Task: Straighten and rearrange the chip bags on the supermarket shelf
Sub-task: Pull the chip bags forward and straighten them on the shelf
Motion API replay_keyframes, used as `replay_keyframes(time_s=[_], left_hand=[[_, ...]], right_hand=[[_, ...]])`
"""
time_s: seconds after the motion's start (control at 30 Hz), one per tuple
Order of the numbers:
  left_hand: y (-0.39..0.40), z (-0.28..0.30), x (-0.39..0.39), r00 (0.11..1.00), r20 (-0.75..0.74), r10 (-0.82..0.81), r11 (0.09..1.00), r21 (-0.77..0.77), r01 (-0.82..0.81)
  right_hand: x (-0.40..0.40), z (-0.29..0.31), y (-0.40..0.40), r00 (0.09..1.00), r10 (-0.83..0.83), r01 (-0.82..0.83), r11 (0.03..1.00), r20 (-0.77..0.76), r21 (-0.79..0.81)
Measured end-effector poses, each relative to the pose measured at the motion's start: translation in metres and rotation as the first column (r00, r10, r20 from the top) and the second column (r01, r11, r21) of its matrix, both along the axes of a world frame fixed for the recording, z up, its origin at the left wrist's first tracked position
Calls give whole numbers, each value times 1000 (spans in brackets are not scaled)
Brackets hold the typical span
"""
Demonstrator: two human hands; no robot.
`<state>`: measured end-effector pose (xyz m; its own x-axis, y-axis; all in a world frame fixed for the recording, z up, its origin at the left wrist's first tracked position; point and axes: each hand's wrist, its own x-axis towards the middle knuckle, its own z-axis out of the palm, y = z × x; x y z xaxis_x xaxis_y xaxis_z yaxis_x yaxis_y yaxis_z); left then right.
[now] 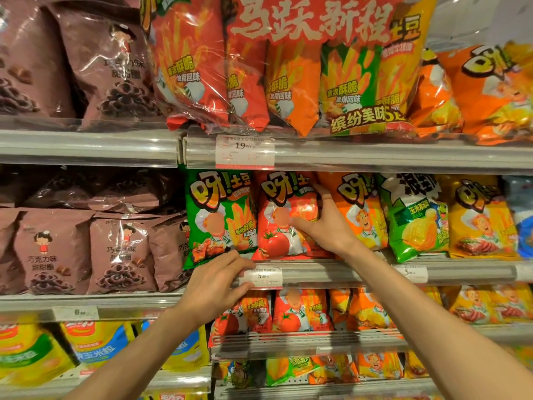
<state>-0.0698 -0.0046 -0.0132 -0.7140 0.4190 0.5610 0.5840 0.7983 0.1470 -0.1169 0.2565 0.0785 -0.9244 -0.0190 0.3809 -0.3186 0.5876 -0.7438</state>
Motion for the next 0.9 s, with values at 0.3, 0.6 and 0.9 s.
replay_keyframes(time_s=[0.3,0.6,0.9], left_hand=[[0,-2,-1,1000,10,4,1000,10,-4],[1,-2,0,1000,20,8,1000,11,-8],[0,-2,4,999,49,-18,999,47,16]], right_hand=[[12,-26,-1,997,-5,1,998,-80,-56],[13,-28,-6,995,-31,42,993,-100,110],[26,-33,-11,990,-79,95,985,-113,145]])
